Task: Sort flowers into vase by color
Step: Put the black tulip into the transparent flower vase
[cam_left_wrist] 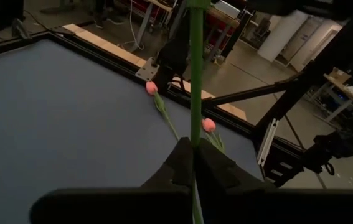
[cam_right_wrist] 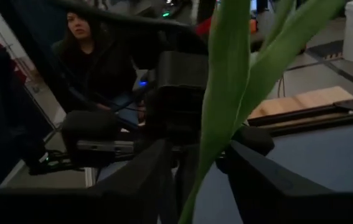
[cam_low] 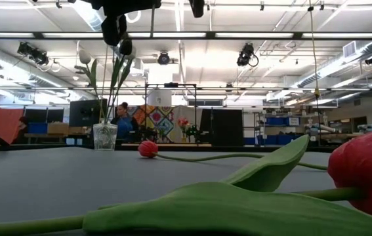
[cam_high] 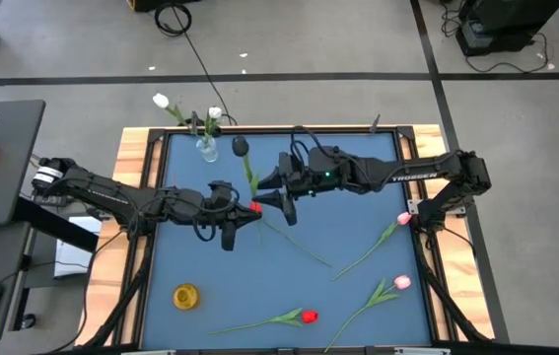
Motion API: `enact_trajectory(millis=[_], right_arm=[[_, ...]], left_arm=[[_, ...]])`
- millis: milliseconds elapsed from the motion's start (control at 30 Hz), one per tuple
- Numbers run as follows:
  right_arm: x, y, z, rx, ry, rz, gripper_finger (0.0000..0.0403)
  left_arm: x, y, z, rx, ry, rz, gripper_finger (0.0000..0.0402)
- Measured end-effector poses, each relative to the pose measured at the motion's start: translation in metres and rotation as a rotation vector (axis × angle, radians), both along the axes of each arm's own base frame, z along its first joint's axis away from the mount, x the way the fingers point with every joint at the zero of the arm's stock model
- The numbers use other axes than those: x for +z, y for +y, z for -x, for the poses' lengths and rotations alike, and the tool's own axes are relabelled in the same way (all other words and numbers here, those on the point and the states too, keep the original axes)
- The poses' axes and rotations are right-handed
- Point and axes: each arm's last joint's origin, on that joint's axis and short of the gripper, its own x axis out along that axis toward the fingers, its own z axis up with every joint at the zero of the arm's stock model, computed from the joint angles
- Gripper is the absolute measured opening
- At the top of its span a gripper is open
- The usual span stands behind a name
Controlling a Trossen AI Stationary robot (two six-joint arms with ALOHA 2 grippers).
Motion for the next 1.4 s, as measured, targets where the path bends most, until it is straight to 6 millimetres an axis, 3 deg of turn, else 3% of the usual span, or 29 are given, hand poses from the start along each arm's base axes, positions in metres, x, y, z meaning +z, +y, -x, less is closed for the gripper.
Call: enact_trajectory(millis=[167,500,733,967,1133,1400], right_arm=[[-0.001,-0.002,0.0,-0.014,0.02,-0.05,0.015],[-0.007,-0.006,-0.003,-0.005,0.049,-0.091,0.0176],[-0.014,-0.008,-0.008,-0.01,0.052,-0.114,0.0129],[-0.011,-0.009,-0.006,0.011,0.045,-0.091,0.0016],[-0.012,-0.009,-0.007,0.002,0.05,-0.083,0.0009],[-0.012,-0.01,-0.007,-0.018,0.047,-0.039,0.0004]], left_arm=[[0.0,0.0,0.0,-0.003,0.0,-0.016,0.0007],[0.0,0.0,0.0,-0.01,0.002,-0.05,0.0007],[0.0,0.0,0.0,-0.013,0.008,-0.067,0.0007],[-0.003,0.0,0.001,-0.01,0.039,-0.074,0.0007],[-0.004,0.001,0.002,-0.007,0.053,-0.071,0.0012],[-0.001,0.009,0.006,0.024,0.057,-0.072,0.0062]])
